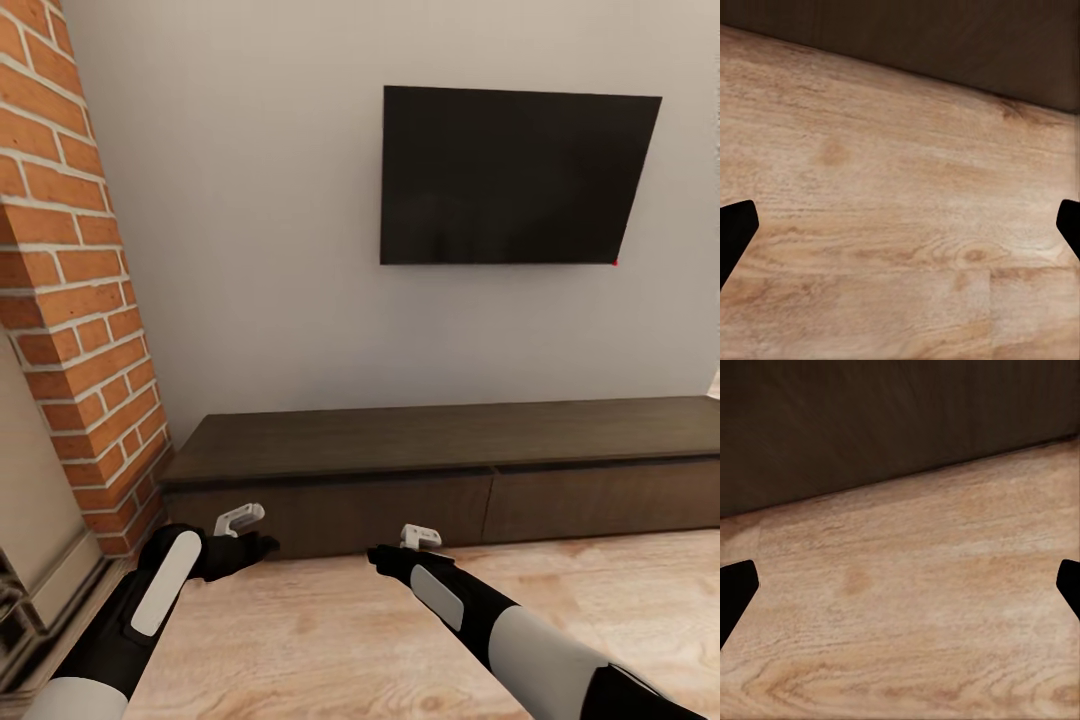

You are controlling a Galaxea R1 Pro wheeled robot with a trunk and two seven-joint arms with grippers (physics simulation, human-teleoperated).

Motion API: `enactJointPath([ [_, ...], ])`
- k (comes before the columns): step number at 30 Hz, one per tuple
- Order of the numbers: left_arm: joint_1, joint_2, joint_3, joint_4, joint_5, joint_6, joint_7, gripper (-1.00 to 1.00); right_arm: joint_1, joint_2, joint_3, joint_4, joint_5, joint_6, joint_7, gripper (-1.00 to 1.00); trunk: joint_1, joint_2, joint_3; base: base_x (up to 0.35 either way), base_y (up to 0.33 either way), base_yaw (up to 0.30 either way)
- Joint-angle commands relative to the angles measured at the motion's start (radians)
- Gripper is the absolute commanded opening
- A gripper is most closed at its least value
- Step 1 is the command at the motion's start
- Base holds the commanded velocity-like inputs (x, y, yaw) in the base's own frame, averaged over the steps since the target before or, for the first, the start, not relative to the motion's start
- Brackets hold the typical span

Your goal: Place each of the two pumpkins and all three candles from the living room inside a cabinet in the living room (use any cabinet), then make sure every cabinet is closed, and position the cauldron so it is next to a table in the living room.

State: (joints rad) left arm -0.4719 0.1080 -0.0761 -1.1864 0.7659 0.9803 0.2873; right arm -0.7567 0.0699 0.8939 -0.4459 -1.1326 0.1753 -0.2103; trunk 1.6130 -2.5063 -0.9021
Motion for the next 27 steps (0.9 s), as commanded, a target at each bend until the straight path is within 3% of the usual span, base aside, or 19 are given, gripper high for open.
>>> enactJointPath([
  [1,-0.001,0.001,-0.002,-0.001,0.010,0.001,0.010,1.00,-0.001,0.000,0.006,-0.002,-0.006,0.001,-0.008,1.00,-0.001,0.000,0.003,-0.002,0.000,0.000],
  [27,-0.001,0.000,-0.002,-0.003,0.011,0.003,0.010,1.00,-0.001,0.001,0.007,-0.001,-0.005,0.001,-0.008,1.00,-0.012,0.006,0.103,0.000,0.000,0.000],
])
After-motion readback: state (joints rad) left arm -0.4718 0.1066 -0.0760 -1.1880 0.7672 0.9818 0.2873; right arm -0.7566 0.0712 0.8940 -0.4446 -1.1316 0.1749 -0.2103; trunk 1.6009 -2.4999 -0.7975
